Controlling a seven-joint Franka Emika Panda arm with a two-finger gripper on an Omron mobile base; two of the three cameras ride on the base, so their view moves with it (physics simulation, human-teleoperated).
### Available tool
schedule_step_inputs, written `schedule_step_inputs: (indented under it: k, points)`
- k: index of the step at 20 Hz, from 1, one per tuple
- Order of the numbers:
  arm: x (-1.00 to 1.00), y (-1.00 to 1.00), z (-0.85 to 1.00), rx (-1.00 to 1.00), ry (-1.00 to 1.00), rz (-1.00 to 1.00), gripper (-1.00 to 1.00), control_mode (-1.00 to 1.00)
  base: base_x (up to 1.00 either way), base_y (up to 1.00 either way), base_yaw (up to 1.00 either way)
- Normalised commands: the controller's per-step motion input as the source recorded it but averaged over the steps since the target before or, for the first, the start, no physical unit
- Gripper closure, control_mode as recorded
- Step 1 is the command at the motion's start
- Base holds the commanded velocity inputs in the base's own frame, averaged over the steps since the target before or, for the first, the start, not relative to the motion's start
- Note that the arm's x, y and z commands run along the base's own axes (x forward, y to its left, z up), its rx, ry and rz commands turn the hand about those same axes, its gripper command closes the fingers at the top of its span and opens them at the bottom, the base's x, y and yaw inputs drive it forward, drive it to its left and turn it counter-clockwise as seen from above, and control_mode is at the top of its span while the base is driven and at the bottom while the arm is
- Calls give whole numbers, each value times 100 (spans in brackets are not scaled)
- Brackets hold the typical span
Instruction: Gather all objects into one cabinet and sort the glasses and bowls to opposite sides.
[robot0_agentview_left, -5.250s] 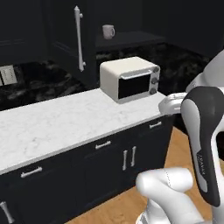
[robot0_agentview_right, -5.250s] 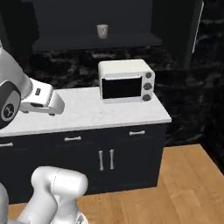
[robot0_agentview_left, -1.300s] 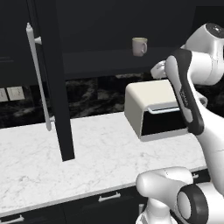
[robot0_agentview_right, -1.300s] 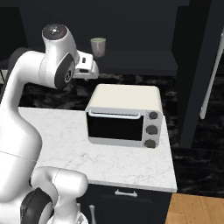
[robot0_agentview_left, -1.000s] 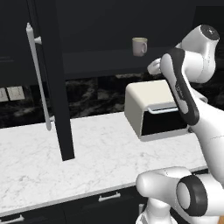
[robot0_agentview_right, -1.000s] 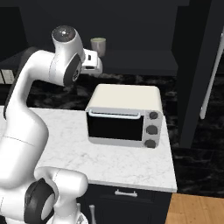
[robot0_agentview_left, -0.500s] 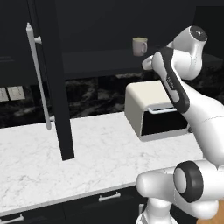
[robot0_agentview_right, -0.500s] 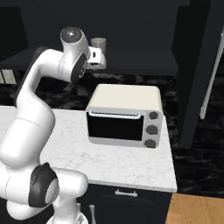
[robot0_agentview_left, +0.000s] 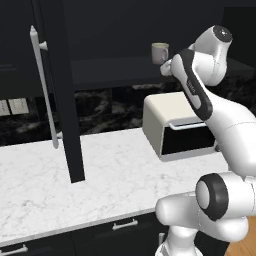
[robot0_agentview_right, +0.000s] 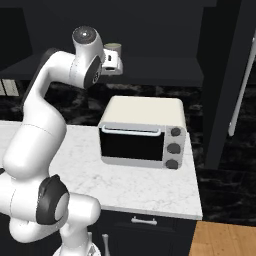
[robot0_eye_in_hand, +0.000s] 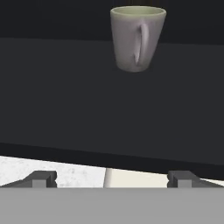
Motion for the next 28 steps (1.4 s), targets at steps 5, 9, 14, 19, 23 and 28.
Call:
schedule_step_inputs:
  k: [5,9,14,19,23,28]
  points:
    - [19,0,3,0,0,0,-100,-100,0,0,0]
    - [29,0,10,0,0,0,-100,-100,0,0,0]
    - [31,0,13,0,0,0,-100,-100,0,0,0]
    - [23,0,15,0,0,0,-100,-100,0,0,0]
    - [26,-2,14,2,0,0,-100,-100,0,0,0]
    - [33,-4,1,2,0,0,-100,-100,0,0,0]
